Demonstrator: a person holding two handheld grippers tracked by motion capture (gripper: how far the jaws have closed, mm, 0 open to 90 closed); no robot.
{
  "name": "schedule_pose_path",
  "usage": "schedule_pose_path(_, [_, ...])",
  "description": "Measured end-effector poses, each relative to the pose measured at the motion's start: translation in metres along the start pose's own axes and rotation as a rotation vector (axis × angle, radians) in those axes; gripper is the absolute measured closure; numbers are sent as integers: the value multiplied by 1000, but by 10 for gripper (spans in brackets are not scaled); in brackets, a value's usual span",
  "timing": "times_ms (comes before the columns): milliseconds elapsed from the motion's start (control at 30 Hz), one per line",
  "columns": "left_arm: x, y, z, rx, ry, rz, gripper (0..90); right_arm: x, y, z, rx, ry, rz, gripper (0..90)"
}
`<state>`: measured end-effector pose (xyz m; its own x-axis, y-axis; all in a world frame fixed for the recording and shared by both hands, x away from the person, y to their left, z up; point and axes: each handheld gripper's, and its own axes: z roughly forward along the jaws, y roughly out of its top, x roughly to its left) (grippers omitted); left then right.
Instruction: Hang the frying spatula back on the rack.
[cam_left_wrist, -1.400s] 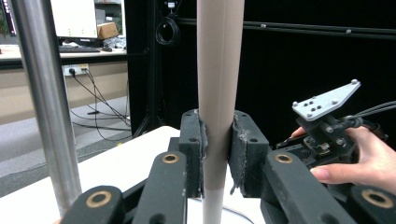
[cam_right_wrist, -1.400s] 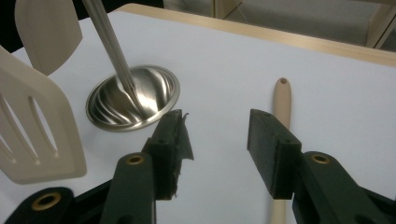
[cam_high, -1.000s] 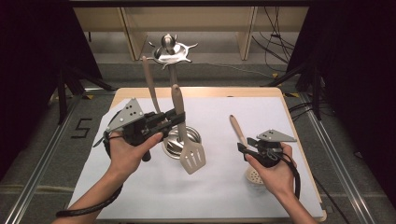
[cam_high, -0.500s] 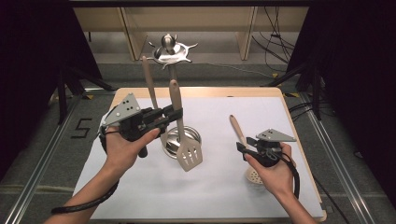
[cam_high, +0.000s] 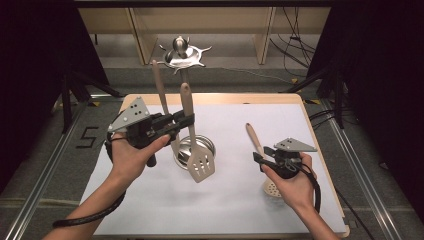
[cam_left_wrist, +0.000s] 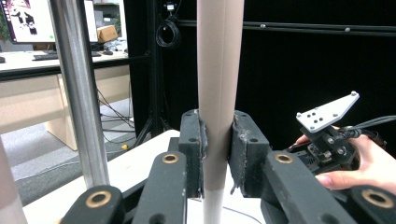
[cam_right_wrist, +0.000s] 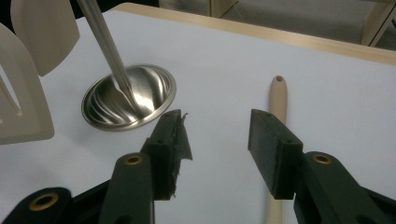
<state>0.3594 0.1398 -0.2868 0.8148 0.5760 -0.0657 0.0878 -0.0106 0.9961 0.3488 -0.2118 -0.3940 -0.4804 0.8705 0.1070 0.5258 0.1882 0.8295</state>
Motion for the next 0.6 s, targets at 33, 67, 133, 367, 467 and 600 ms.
schedule_pose_path(33, [0,0,1,-1,-2,2,755,0,0,0,0,1,-1,551])
schedule_pose_path(67, [0,1,1,0,-5,6,755,0,0,0,-1,5,5,550])
schedule_pose_path(133, [-1,2,1,-3,-8,2,755,-1,0,0,-9,8,-7,550])
schedule_pose_path(367, [5,6,-3,-1,-2,4,755,-1,0,0,-23,-1,-18,550])
schedule_pose_path(467, [8,6,-5,1,-3,-2,755,-1,0,0,-19,8,-15,549])
schedule_pose_path(600, [13,7,-8,7,-12,-16,754,-2,1,0,-31,8,-39,550])
